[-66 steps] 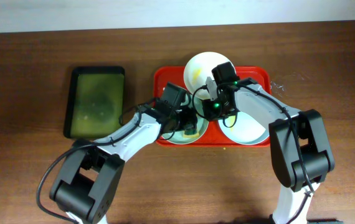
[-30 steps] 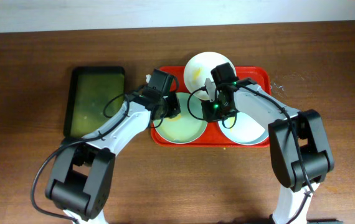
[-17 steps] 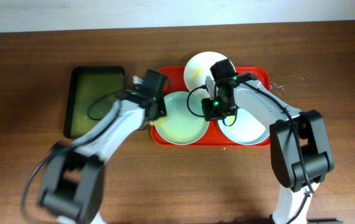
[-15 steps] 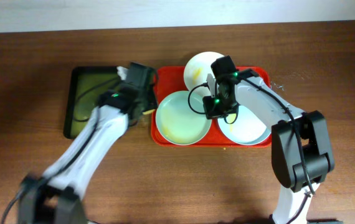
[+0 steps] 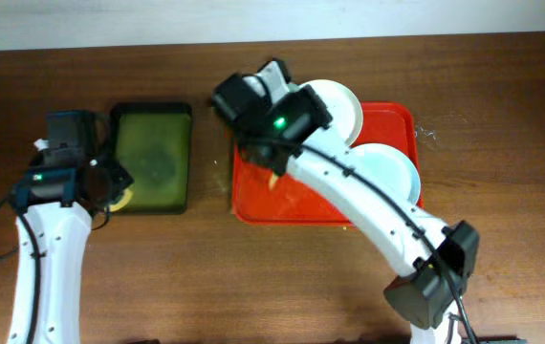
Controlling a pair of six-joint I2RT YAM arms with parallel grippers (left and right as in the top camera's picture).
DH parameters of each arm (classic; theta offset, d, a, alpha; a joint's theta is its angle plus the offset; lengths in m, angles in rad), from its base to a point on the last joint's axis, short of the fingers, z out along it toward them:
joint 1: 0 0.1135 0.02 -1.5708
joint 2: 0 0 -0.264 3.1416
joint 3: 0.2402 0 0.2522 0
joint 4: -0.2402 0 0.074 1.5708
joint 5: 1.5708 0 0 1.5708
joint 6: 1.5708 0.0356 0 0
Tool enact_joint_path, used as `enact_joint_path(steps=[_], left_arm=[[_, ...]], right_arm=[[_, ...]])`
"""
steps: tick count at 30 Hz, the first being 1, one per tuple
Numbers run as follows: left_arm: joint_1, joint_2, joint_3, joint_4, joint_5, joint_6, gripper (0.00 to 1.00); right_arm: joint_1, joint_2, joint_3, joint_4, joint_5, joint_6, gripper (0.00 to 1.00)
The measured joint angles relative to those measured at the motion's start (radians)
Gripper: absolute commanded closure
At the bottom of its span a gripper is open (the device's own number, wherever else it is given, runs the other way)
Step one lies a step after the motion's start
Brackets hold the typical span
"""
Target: Clean dirty plates on tray and stack at the side
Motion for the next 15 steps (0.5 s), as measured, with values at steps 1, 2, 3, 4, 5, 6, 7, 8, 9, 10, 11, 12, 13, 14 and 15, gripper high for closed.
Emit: enact_joint_path(steps=[1, 2, 3, 4, 5, 6, 7, 8, 9, 10, 11, 12, 13, 14, 15], left_arm=[[0.016, 0.0, 0.0, 0.0, 0.0, 0.002, 1.0], [0.027, 0.0, 0.0, 0.0, 0.003, 0.003, 1.0], [0.031, 0.0, 0.0, 0.0, 0.005, 0.006, 1.0], [0.031, 0.0, 0.0, 0.0, 0.008, 0.006, 1.0], [0.031, 0.0, 0.0, 0.0, 0.011, 0.006, 1.0], [0.031, 0.0, 0.0, 0.0, 0.011, 0.006, 1.0], [0.031, 0.0, 0.0, 0.0, 0.011, 0.006, 1.0], [0.031, 0.0, 0.0, 0.0, 0.011, 0.007, 1.0], [0.031, 0.0, 0.0, 0.0, 0.012, 0.007, 1.0], [0.031, 0.0, 0.0, 0.0, 0.011, 0.007, 1.0], [0.031, 0.0, 0.0, 0.0, 0.012, 0.009, 1.0], [0.031, 0.0, 0.0, 0.0, 0.012, 0.01, 1.0], [0.031, 0.0, 0.0, 0.0, 0.014, 0.01, 1.0], [0.031, 0.0, 0.0, -0.003, 0.015, 0.01, 1.0], [0.031, 0.0, 0.0, -0.005, 0.015, 0.009, 1.0]], right_arm=[[0.017, 0.0, 0.0, 0.015, 0.069, -0.014, 0.96], [0.032, 0.0, 0.0, 0.03, 0.143, -0.042, 0.96], [0.039, 0.0, 0.0, 0.035, 0.196, -0.069, 0.96], [0.044, 0.0, 0.0, 0.043, 0.23, -0.089, 0.96], [0.045, 0.0, 0.0, 0.051, 0.265, -0.11, 0.96], [0.045, 0.0, 0.0, 0.057, 0.29, -0.124, 0.96], [0.045, 0.0, 0.0, 0.065, 0.306, -0.132, 0.96], [0.045, 0.0, 0.0, 0.068, 0.323, -0.139, 0.96], [0.045, 0.0, 0.0, 0.068, 0.33, -0.145, 0.96], [0.045, 0.0, 0.0, 0.066, 0.315, -0.133, 0.96], [0.045, 0.0, 0.0, 0.061, 0.253, -0.103, 0.96], [0.035, 0.0, -0.004, 0.075, 0.13, -0.074, 0.96], [0.018, -0.003, -0.029, 0.107, 0.018, -0.057, 0.96], [-0.02, -0.003, -0.068, 0.114, -0.115, -0.042, 0.96], [-0.074, 0.005, -0.106, 0.1, -0.226, -0.02, 0.96]])
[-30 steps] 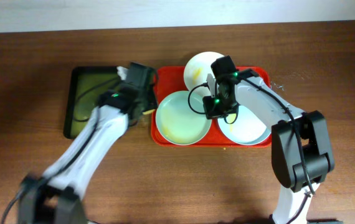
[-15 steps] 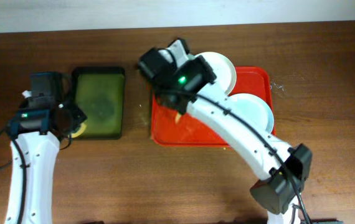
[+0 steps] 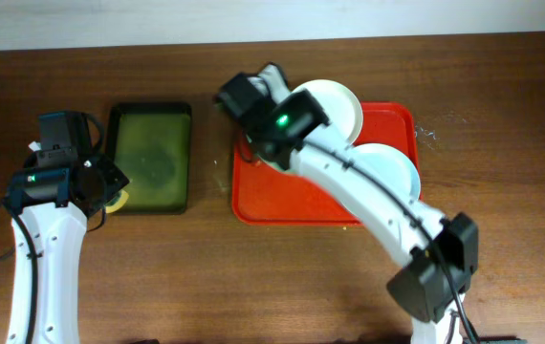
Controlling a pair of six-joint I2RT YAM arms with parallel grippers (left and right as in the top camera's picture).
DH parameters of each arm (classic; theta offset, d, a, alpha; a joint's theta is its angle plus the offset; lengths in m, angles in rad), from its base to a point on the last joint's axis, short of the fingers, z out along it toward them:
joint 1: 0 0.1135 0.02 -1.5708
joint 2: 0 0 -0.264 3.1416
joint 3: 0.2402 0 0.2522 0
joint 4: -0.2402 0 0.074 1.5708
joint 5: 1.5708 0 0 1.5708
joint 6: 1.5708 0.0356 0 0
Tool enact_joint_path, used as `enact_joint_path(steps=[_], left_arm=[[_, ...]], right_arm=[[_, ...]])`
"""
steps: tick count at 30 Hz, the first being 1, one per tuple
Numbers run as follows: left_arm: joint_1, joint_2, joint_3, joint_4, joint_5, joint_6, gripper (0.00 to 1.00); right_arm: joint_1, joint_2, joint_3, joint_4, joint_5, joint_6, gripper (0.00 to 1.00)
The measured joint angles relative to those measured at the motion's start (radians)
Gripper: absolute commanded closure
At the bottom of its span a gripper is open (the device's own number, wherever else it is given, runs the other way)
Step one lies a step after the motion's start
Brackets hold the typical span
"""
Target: Clean dirty plates on tray and stack at the side
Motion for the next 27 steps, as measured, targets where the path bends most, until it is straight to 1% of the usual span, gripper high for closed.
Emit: enact_joint_path(steps=[1, 2, 4, 6, 7, 8, 10, 12, 13, 14, 16, 18, 19, 20, 21, 22, 24, 26, 27], left_arm=[[0.0, 0.0, 0.0, -0.003, 0.0, 0.0, 1.0], [0.0, 0.0, 0.0, -0.006, 0.0, 0.0, 1.0], [0.0, 0.0, 0.0, -0.005, 0.0, 0.0, 1.0], [0.0, 0.0, 0.0, -0.004, 0.0, 0.0, 1.0], [0.0, 0.0, -0.001, -0.003, 0.0, 0.0, 1.0], [0.0, 0.0, -0.005, 0.003, 0.0, 0.0, 1.0], [0.0, 0.0, -0.013, 0.016, 0.019, 0.0, 1.0], [0.0, 0.0, -0.016, 0.035, 0.034, 0.001, 1.0], [0.0, 0.0, -0.016, 0.045, 0.04, 0.001, 1.0], [0.0, 0.0, -0.017, 0.048, 0.045, 0.001, 1.0], [0.0, 0.0, -0.018, 0.05, 0.049, 0.002, 1.0], [0.0, 0.0, -0.019, 0.052, 0.049, 0.004, 1.0], [0.0, 0.0, -0.019, 0.053, 0.05, 0.005, 1.0], [0.0, 0.001, -0.019, 0.056, 0.05, 0.012, 1.0], [0.0, 0.001, -0.019, 0.056, 0.05, 0.016, 1.0], [0.0, 0.001, -0.019, 0.056, 0.05, 0.022, 1.0], [0.0, 0.001, -0.019, 0.056, 0.05, 0.032, 1.0], [0.0, 0.001, -0.019, 0.063, 0.053, 0.039, 1.0], [0.0, 0.001, -0.019, 0.064, 0.056, 0.043, 1.0]], right_arm=[[-0.06, 0.009, -0.024, -0.016, -0.105, 0.035, 0.96], [-0.153, 0.021, -0.035, -0.019, -0.233, 0.076, 0.96], [-0.331, 0.025, -0.035, 0.002, -0.534, 0.114, 0.96], [-0.53, 0.026, -0.034, 0.03, -0.839, 0.137, 0.96], [-0.656, 0.026, -0.034, 0.034, -0.98, 0.143, 0.96], [-0.773, 0.026, -0.034, 0.035, -1.056, 0.151, 0.96], [-0.936, 0.026, -0.051, 0.05, -1.092, 0.157, 0.96], [-1.052, 0.026, -0.107, 0.121, -1.092, 0.161, 0.96], [-1.114, 0.026, -0.158, 0.188, -1.085, 0.16, 0.96], [-1.153, 0.027, -0.198, 0.226, -1.075, 0.161, 0.96], [-1.221, 0.026, -0.315, 0.38, -1.032, 0.162, 0.96], [-1.247, 0.027, -0.415, 0.484, -0.991, 0.162, 0.96], [-1.248, 0.027, -0.45, 0.509, -0.967, 0.162, 0.88], [-1.248, 0.027, -0.47, 0.521, -0.939, 0.166, 0.69], [-1.248, 0.027, -0.47, 0.525, -0.924, 0.162, 0.62], [-1.248, 0.027, -0.463, 0.513, -0.91, 0.164, 0.51], [-1.248, 0.027, -0.42, 0.441, -0.899, 0.164, 0.5], [-1.246, 0.026, -0.319, 0.36, -0.928, 0.164, 0.47], [-1.242, 0.024, -0.249, 0.341, -0.982, 0.165, 0.46]])
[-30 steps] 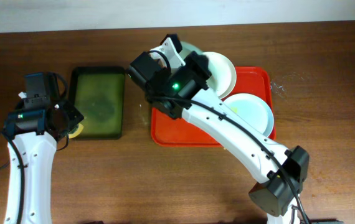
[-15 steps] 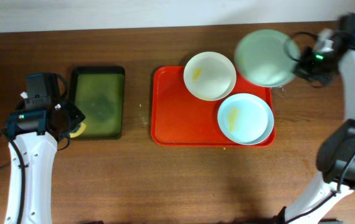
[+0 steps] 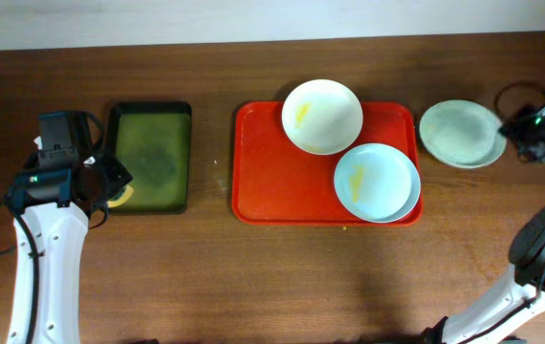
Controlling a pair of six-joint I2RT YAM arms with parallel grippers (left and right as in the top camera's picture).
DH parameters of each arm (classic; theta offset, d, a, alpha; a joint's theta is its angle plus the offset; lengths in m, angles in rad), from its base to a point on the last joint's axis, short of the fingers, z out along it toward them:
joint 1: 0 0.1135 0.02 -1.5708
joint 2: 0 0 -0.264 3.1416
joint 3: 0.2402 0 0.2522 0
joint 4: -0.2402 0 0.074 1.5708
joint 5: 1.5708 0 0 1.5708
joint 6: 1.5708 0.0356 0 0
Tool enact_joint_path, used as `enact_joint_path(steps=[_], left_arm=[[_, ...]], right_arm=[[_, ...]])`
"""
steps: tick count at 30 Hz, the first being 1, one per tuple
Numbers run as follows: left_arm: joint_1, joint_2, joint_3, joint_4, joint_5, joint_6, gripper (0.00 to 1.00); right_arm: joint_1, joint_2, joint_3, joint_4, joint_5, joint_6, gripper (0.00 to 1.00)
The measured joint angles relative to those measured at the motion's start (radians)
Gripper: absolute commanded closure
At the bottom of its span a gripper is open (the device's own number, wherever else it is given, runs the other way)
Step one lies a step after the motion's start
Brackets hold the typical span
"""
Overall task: Clean dirty plates on tray and stack at the side
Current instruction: 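Carry the blue plate with the right gripper to the table's right side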
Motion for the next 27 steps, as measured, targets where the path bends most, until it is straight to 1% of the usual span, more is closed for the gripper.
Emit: enact_joint_path(steps=[1, 2, 3, 4, 5, 7, 9, 11, 12, 13, 15, 16, 17, 19, 22, 27], left_arm=[[0.0, 0.0, 0.0, 0.002, 0.001, 0.003, 1.0], [0.0, 0.0, 0.0, 0.003, 0.001, 0.003, 1.0], [0.0, 0.0, 0.0, 0.004, 0.0, 0.004, 1.0], [0.0, 0.0, 0.0, 0.005, 0.001, 0.005, 1.0], [0.0, 0.0, 0.0, 0.006, 0.001, 0.006, 1.0], [0.0, 0.0, 0.0, 0.006, 0.001, 0.007, 1.0], [0.0, 0.001, 0.0, 0.006, 0.001, 0.007, 1.0], [0.0, 0.002, 0.0, 0.005, 0.001, 0.007, 1.0], [0.0, 0.002, 0.0, 0.004, 0.001, 0.008, 1.0], [0.0, 0.002, 0.0, 0.003, 0.001, 0.01, 1.0], [0.0, 0.002, 0.0, 0.003, 0.001, 0.01, 1.0], [0.0, 0.002, 0.0, 0.003, 0.001, 0.01, 1.0], [0.0, 0.003, 0.0, 0.003, 0.001, 0.01, 1.0], [0.0, 0.003, 0.0, 0.003, 0.001, 0.01, 1.0], [0.0, 0.003, 0.0, 0.01, 0.0, 0.01, 1.0], [0.0, 0.003, -0.003, 0.014, 0.006, 0.01, 1.0]], right_arm=[[0.013, 0.0, 0.056, -0.004, -0.061, -0.002, 0.42], [0.04, -0.004, 0.101, 0.001, -0.125, -0.009, 0.41], [0.085, -0.01, 0.12, 0.01, -0.169, -0.021, 0.35], [0.141, -0.013, 0.124, 0.011, -0.192, -0.04, 0.33], [0.219, -0.013, 0.125, 0.01, -0.18, -0.058, 0.33], [0.385, -0.001, 0.125, 0.014, -0.096, -0.081, 0.33], [0.542, 0.053, 0.125, 0.032, -0.002, -0.092, 0.35], [0.603, 0.124, 0.125, 0.041, 0.063, -0.09, 0.37], [0.624, 0.177, 0.125, 0.042, 0.093, -0.082, 0.41], [0.633, 0.225, 0.124, 0.047, 0.115, -0.075, 0.51], [0.636, 0.265, 0.124, 0.055, 0.136, -0.064, 0.69], [0.637, 0.272, 0.124, 0.061, 0.145, -0.057, 0.83], [0.638, 0.272, 0.124, 0.068, 0.149, -0.061, 0.94], [0.646, 0.272, 0.124, 0.074, 0.154, -0.063, 0.96], [0.691, 0.272, 0.125, 0.039, 0.089, -0.121, 0.96], [0.801, 0.272, 0.126, -0.193, 0.038, -0.166, 0.96]])
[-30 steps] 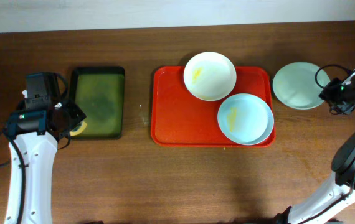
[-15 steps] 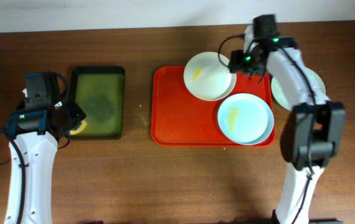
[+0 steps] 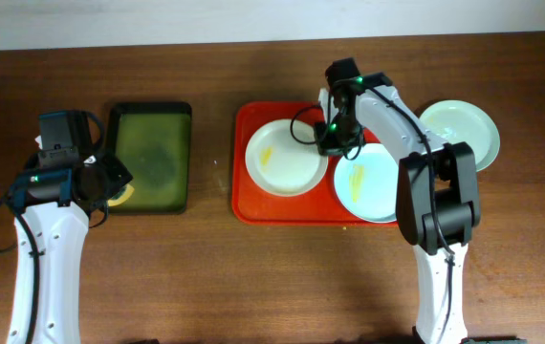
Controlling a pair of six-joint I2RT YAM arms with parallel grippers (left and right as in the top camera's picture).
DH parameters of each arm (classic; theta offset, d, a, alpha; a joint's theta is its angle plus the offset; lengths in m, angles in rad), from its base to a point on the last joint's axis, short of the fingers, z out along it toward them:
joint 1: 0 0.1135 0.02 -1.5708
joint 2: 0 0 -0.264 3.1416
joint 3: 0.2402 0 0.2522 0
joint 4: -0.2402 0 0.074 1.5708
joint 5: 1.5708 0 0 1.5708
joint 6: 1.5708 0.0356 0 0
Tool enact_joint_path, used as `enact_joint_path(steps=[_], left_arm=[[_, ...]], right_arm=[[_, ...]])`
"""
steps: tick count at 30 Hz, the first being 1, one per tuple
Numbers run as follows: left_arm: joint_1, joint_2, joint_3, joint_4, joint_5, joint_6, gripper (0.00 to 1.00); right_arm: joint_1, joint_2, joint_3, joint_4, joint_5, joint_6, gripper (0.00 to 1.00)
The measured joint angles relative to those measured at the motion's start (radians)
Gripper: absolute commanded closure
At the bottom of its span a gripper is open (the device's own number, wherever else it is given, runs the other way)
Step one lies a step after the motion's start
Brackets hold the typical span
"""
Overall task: Clean dirty plates on tray and stack at the side
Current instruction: 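Carry the blue plate with the right gripper to the table's right side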
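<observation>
A red tray (image 3: 253, 205) holds a white plate (image 3: 282, 158) with a yellow smear on its left half and a light blue plate (image 3: 366, 183), also smeared yellow, on its right. My right gripper (image 3: 334, 139) sits at the white plate's right rim and looks shut on it. A pale green plate (image 3: 459, 134) lies on the table right of the tray. My left gripper (image 3: 110, 186) hovers left of the green tub (image 3: 150, 158), shut on a yellow sponge (image 3: 118, 199).
The right arm's forearm crosses the tray's back right corner and part of the blue plate. Bare wooden table (image 3: 272, 277) runs along the front. A pale wall edge borders the back.
My right gripper has moved from the far right, beside the pale green plate, to the white plate's rim. The white plate has shifted from the tray's back edge to its left half.
At first my right arm reached across the tray with its gripper at the back left corner. Later it was at the far right by the green plate, both dirty plates on the tray. Now it is at the shifted white plate. The left arm barely moved.
</observation>
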Motion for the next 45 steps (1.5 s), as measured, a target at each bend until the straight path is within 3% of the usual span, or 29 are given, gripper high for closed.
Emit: enact_joint_path(steps=[5, 9, 13, 17, 20, 27, 32, 36, 41, 45], left_arm=[[-0.036, 0.003, -0.005, 0.071, 0.161, 0.004, 1.0], [-0.24, 0.103, -0.006, 0.261, 0.267, 0.003, 1.0], [-0.439, 0.308, -0.011, 0.513, 0.293, -0.029, 1.0], [-0.553, 0.51, -0.013, 0.766, 0.264, -0.051, 1.0], [-0.595, 0.584, -0.014, 0.838, 0.254, -0.074, 1.0], [-0.632, 0.668, -0.009, 0.831, 0.154, -0.11, 1.0], [-0.651, 0.664, 0.019, 0.719, -0.079, -0.113, 1.0], [-0.634, 0.632, 0.018, 0.678, -0.161, -0.1, 1.0], [-0.614, 0.505, 0.018, 0.711, -0.076, -0.142, 1.0], [-0.623, 0.562, 0.017, 0.768, 0.029, -0.227, 1.0]], right_arm=[[0.002, 0.0, 0.0, -0.028, -0.006, -0.005, 0.96], [0.002, 0.0, 0.0, -0.013, -0.011, -0.008, 0.96], [0.002, 0.0, -0.001, -0.007, -0.02, -0.008, 0.96], [0.001, -0.006, -0.035, 0.046, -0.03, -0.007, 0.96], [0.0, -0.027, -0.098, 0.129, -0.047, 0.006, 0.96], [-0.003, -0.048, -0.14, 0.172, -0.062, 0.034, 0.96], [-0.003, -0.048, -0.142, 0.157, -0.079, 0.036, 0.96], [-0.003, -0.048, -0.142, 0.153, -0.083, 0.039, 0.96], [-0.003, -0.048, -0.143, 0.153, -0.085, 0.045, 0.96], [-0.003, -0.048, -0.144, 0.155, -0.085, 0.046, 0.96]])
